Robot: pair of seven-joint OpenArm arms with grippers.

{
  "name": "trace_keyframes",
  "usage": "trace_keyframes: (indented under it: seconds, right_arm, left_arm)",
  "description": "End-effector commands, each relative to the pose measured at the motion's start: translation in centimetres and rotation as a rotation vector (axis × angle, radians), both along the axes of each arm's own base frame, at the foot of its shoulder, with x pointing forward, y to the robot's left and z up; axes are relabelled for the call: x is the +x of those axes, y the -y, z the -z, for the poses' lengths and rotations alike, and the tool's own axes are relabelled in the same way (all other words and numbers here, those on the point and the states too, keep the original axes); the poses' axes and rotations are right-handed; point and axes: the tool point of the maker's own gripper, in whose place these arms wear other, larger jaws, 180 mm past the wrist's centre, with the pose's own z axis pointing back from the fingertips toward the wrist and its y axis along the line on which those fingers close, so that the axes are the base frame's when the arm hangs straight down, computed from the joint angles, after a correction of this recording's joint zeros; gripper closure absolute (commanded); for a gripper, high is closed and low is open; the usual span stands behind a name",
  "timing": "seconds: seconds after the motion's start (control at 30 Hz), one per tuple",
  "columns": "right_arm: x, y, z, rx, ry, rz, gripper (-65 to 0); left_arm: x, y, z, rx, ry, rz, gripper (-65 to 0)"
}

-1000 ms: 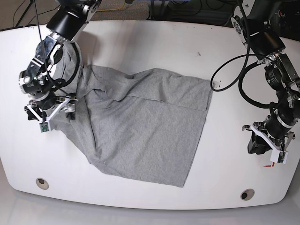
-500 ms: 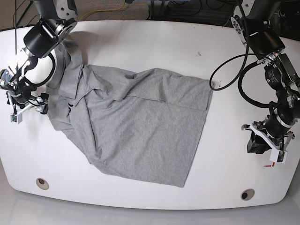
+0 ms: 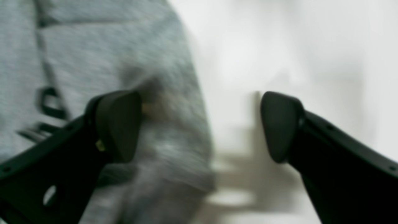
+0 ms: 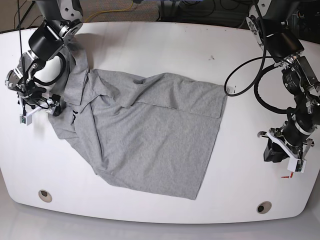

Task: Layout the t-shirt on the table in an organized manner, then fold the t-shirt properly
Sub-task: 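Grasp the shirt's shoulder edge with the right gripper, then reach the left gripper to the shirt's middle and pinch the fabric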

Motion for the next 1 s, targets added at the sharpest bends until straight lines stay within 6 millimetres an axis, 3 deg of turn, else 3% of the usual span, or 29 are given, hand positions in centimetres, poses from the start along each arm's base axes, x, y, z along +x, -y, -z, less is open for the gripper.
trace_keyframes:
  seconds: [0.0, 0.13, 0.43, 0.53, 0.8, 0.87, 0.97]
  right_arm:
    - [1.0, -0.3, -0.9, 0.003, 0.035, -0.006, -57.5]
    - [1.1, -1.4, -0.4, 0.025, 0.034, -0.012, -57.5]
    - [1.2, -1.9, -0.2, 0.033, 0.033, -0.015, -56.0]
    - [1.2, -1.9, -0.2, 0.033, 0.034, -0.015, -48.5]
    - [1.4, -1.8, -0.4, 0.03, 0.038, -0.016, -7.8]
    - [1.4, -1.9, -0.4, 0.03, 0.037, -0.019, -1.3]
    - [1.6, -2.4, -0.3, 0.021, 0.028, -0.044, -0.8]
  left_arm:
    - [0.6, -0.1, -2.0, 0.001, 0.064, 0.005, -15.3]
    - [0.6, 0.0, -1.8, 0.001, 0.059, 0.006, -15.3]
    - [0.7, 2.7, 4.1, -0.07, -0.103, 0.072, -15.6]
    - [0.7, 4.5, 5.8, -0.118, -0.129, 0.094, -15.6]
    - [1.8, 6.7, 6.3, -0.216, -0.09, 0.081, -15.7]
    - [2.0, 7.1, 7.1, -0.228, -0.111, 0.058, -15.8]
    - [2.1, 8.6, 8.4, -0.222, -0.144, 0.064, -15.8]
